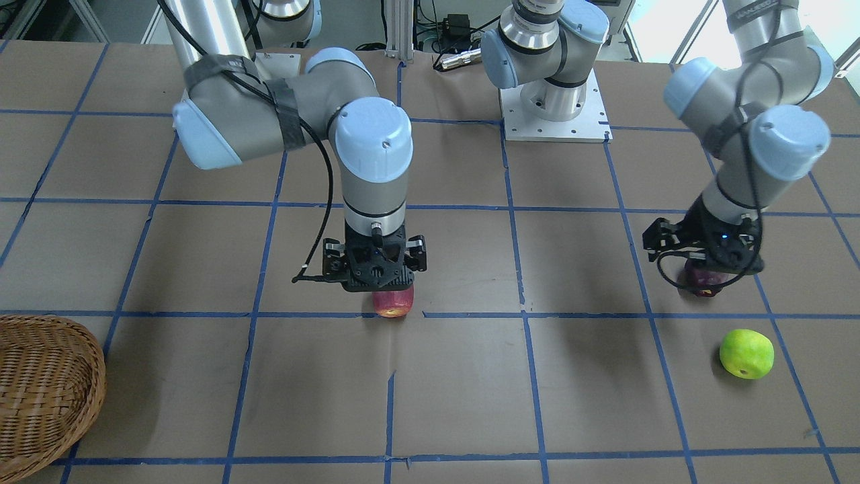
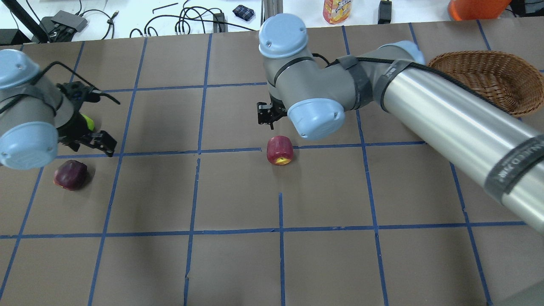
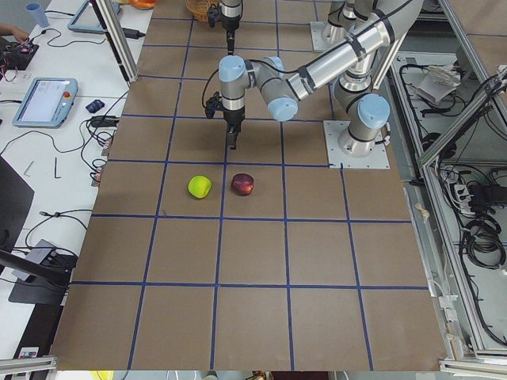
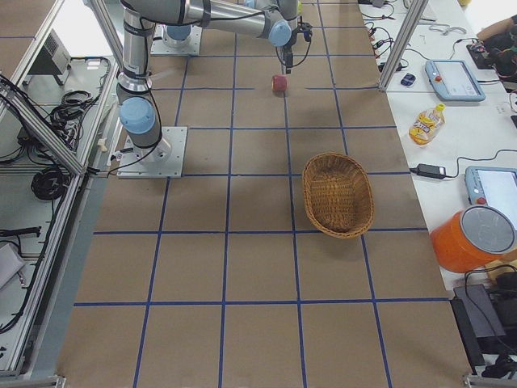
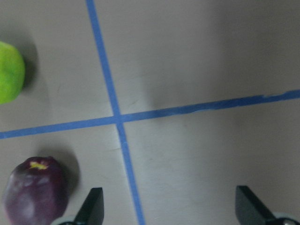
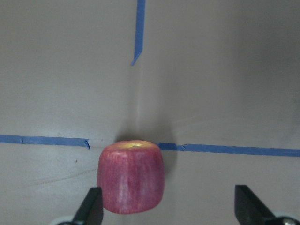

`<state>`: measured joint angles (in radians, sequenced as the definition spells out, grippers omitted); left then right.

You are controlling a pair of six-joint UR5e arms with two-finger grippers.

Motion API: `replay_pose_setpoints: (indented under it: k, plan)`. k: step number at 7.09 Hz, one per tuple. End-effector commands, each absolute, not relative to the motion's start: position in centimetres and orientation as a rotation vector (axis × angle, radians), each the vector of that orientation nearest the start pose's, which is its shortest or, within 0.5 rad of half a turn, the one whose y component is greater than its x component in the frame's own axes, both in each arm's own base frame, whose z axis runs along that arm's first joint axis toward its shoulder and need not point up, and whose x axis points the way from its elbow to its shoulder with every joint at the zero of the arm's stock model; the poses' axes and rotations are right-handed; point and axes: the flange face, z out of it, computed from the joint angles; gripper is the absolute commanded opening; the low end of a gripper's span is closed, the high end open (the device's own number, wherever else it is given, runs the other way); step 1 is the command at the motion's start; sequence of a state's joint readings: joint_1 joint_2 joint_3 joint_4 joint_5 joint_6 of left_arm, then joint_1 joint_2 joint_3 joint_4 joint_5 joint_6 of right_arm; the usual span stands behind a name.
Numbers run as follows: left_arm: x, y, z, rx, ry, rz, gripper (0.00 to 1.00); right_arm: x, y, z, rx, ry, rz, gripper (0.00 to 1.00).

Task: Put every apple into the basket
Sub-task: 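Grasp the red apple with the right gripper while left grasps dark apple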

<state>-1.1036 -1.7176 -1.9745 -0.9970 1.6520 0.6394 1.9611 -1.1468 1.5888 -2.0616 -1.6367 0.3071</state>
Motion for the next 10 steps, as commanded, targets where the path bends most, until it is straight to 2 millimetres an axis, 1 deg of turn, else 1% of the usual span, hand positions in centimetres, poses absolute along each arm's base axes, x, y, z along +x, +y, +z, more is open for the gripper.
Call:
replay_pose_setpoints:
  k: [1, 2, 3, 4, 5, 6, 7, 8, 9, 10]
  plan:
    - [21.3, -47.5, 26.3, 0.262, 3.127, 0.012, 1.0, 37.3, -53.7, 25.3, -0.165, 3.183, -0.08, 1.0]
    - [21.9, -46.9, 24.0, 0.242, 3.166, 0.078, 1.0, 37.1, -53.4, 24.0, -0.168, 3.195, -0.066, 1.0]
    - [22.8, -47.4, 22.8, 0.251, 3.159, 0.108, 1.0, 37.1, -53.3, 22.4, -0.171, 3.191, -0.061, 1.0]
    - [23.4, -47.5, 22.3, 0.266, 3.159, 0.12, 1.0, 36.9, -52.8, 20.9, -0.171, 3.188, -0.06, 1.0]
    - [23.1, -47.3, 20.3, 0.245, 3.195, 0.157, 1.0, 36.7, -52.5, 19.2, -0.177, 3.198, -0.026, 1.0]
    - [23.5, -47.8, 18.8, 0.235, 3.192, 0.15, 0.93, 37.1, -52.7, 19.2, -0.183, 3.188, -0.057, 1.0]
    - [23.9, -48.2, 18.0, 0.24, 3.187, 0.153, 0.77, 37.0, -52.4, 18.7, -0.218, 3.191, -0.041, 1.0]
    - [23.8, -48.3, 18.5, 0.237, 3.18, 0.153, 0.45, 37.1, -52.5, 19.3, -0.243, 3.184, -0.063, 0.86]
    - [23.1, -48.4, 19.9, 0.248, 3.159, 0.137, 0.0, 36.8, -52.5, 19.4, -0.247, 3.195, -0.067, 0.44]
    - [22.6, -49.0, 21.3, 0.222, 3.147, 0.119, 0.0, 36.0, -53.1, 22.8, -0.223, 3.179, -0.152, 0.4]
